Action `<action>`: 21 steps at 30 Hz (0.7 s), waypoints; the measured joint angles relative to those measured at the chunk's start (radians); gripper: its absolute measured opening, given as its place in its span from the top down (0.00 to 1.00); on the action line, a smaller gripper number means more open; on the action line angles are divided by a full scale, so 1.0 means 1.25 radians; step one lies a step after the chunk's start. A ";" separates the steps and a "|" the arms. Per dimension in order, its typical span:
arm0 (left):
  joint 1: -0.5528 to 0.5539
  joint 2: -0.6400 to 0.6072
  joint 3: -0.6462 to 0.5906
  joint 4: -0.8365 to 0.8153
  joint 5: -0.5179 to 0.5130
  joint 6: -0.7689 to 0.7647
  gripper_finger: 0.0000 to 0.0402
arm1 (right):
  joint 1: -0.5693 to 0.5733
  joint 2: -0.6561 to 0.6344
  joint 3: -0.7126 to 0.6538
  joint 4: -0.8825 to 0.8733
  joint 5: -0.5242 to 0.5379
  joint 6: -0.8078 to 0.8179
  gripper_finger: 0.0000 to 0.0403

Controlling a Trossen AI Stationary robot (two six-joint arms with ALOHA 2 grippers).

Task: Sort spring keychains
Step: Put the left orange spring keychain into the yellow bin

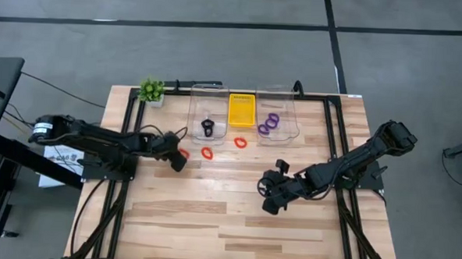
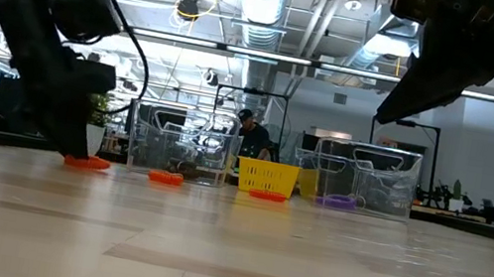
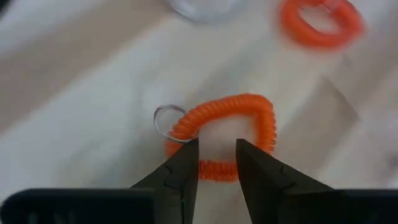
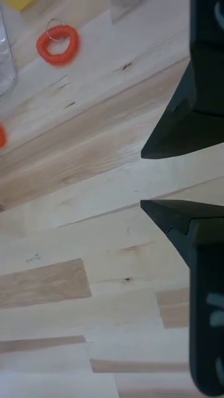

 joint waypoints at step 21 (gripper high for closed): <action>-0.272 -0.036 -0.004 0.449 -0.014 -0.022 0.98 | -0.047 0.000 0.000 0.038 0.019 -0.053 0.74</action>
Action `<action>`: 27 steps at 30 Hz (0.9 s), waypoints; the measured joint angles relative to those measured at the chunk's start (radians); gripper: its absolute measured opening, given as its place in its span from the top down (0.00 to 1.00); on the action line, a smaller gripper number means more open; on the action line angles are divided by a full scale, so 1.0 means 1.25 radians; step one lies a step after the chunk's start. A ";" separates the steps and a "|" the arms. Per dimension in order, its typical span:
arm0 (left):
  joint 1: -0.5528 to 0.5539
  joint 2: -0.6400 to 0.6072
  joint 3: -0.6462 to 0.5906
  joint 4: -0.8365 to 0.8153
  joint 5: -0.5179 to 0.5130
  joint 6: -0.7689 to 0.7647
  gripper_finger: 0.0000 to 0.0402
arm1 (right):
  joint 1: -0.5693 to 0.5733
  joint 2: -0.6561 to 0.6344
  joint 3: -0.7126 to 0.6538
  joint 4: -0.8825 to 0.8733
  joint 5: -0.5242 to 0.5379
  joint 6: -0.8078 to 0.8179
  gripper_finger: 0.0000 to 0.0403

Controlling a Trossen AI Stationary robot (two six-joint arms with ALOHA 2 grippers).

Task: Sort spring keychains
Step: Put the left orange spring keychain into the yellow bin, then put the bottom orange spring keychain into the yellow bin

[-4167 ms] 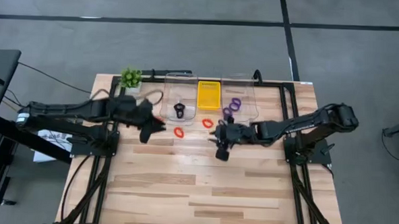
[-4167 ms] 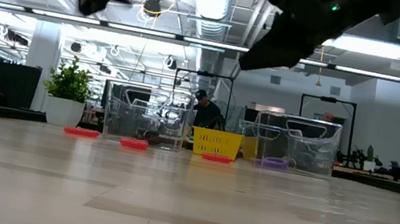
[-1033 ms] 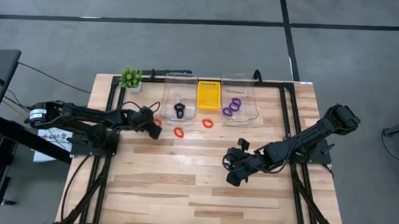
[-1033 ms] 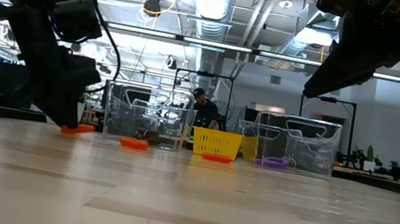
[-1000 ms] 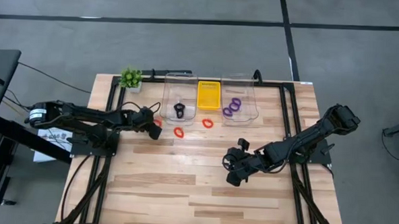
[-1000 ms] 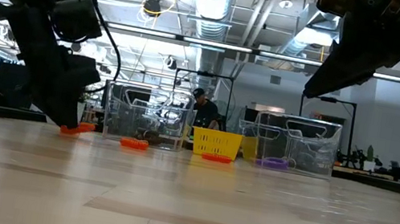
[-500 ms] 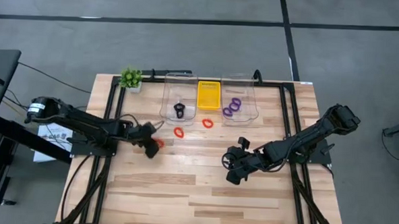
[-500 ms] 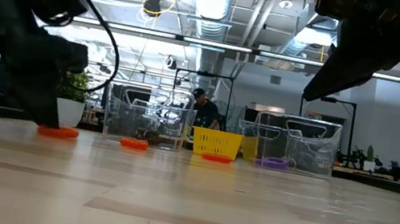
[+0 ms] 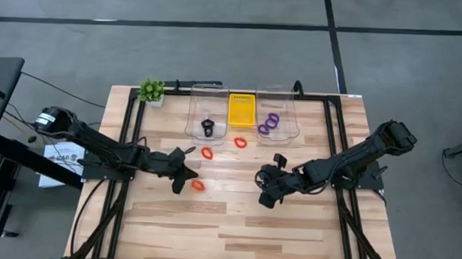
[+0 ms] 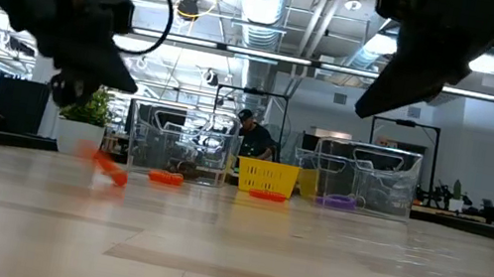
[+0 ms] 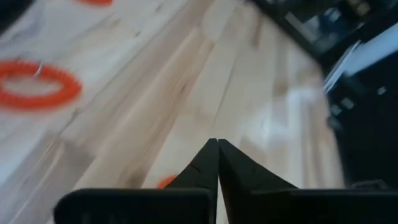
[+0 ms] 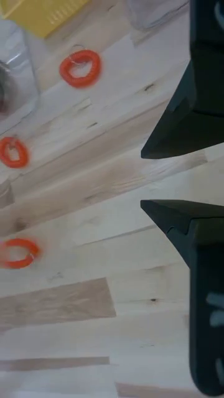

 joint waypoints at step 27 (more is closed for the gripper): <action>-0.051 0.119 0.003 0.047 0.005 0.105 0.77 | -0.004 0.000 0.000 0.014 -0.003 -0.032 0.74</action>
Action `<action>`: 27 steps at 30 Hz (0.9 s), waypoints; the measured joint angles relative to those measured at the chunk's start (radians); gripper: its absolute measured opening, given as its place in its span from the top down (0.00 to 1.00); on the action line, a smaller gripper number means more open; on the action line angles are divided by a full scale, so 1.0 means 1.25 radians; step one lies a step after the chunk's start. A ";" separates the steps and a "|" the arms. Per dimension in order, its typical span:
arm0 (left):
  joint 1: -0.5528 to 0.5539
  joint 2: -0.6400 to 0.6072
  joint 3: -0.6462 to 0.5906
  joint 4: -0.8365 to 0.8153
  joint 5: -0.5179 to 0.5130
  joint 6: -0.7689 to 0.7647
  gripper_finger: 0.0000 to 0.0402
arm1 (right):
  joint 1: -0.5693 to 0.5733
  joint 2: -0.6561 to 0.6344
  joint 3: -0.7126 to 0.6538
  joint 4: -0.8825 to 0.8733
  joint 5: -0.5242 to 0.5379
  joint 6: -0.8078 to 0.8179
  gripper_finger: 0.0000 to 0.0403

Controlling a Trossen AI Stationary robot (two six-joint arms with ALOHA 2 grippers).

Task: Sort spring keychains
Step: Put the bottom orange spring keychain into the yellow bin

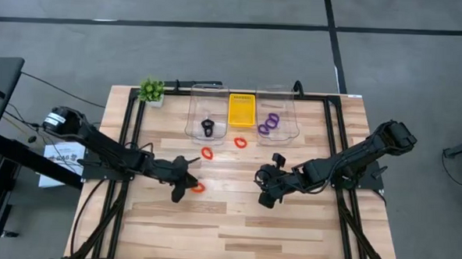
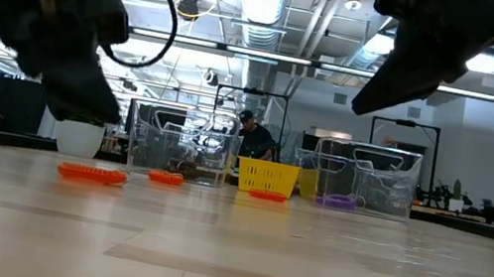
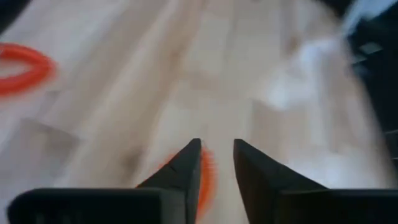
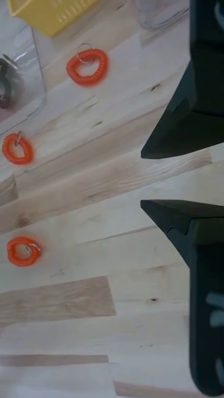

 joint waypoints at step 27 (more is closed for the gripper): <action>-0.018 0.176 0.045 -0.024 -0.025 0.012 0.96 | -0.008 0.000 -0.001 -0.032 0.003 -0.006 0.74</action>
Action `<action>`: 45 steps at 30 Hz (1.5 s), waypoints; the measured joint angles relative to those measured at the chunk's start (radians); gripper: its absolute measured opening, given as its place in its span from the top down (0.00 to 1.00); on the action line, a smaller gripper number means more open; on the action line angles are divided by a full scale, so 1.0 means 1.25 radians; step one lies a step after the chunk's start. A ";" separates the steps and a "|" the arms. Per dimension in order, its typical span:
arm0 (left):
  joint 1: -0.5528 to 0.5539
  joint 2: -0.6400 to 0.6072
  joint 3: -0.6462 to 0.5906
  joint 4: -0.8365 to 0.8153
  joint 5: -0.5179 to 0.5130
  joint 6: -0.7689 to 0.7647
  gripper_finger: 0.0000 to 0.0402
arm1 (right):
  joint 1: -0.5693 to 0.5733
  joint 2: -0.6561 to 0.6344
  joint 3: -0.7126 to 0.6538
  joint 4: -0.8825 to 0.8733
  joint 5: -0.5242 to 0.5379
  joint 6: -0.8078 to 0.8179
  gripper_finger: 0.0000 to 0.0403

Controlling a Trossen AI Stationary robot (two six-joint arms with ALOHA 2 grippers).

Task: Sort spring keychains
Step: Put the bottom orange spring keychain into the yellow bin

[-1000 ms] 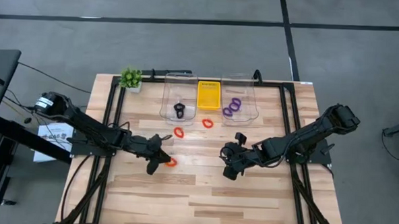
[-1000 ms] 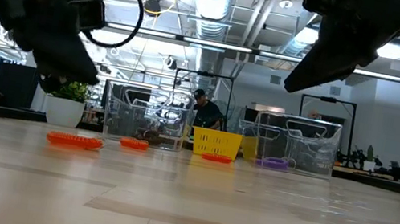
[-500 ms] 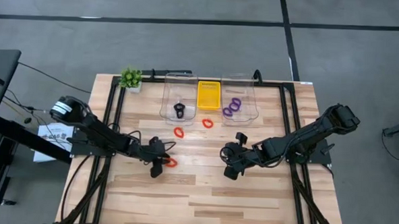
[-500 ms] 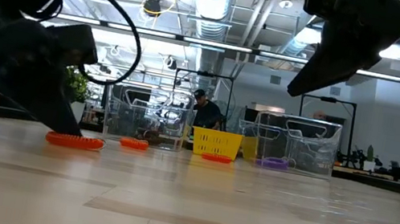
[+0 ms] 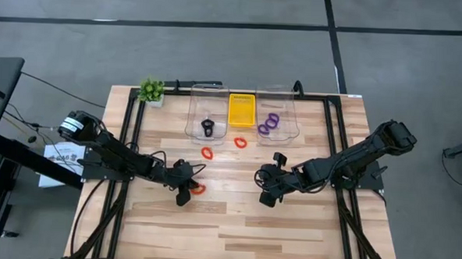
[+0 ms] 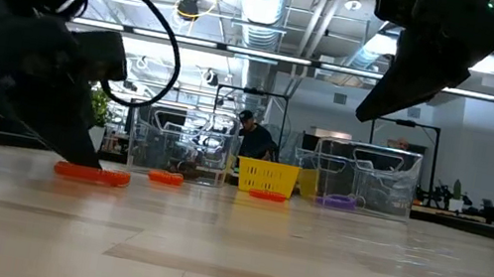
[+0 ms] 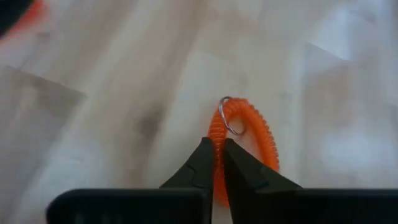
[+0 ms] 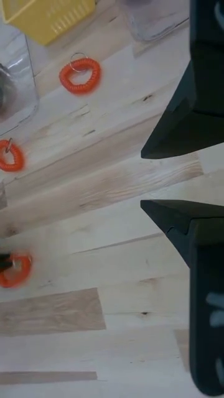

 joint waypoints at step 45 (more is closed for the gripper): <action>0.001 -0.276 0.033 0.181 -0.202 0.165 0.96 | -0.234 0.014 -0.001 0.569 -0.387 0.094 0.70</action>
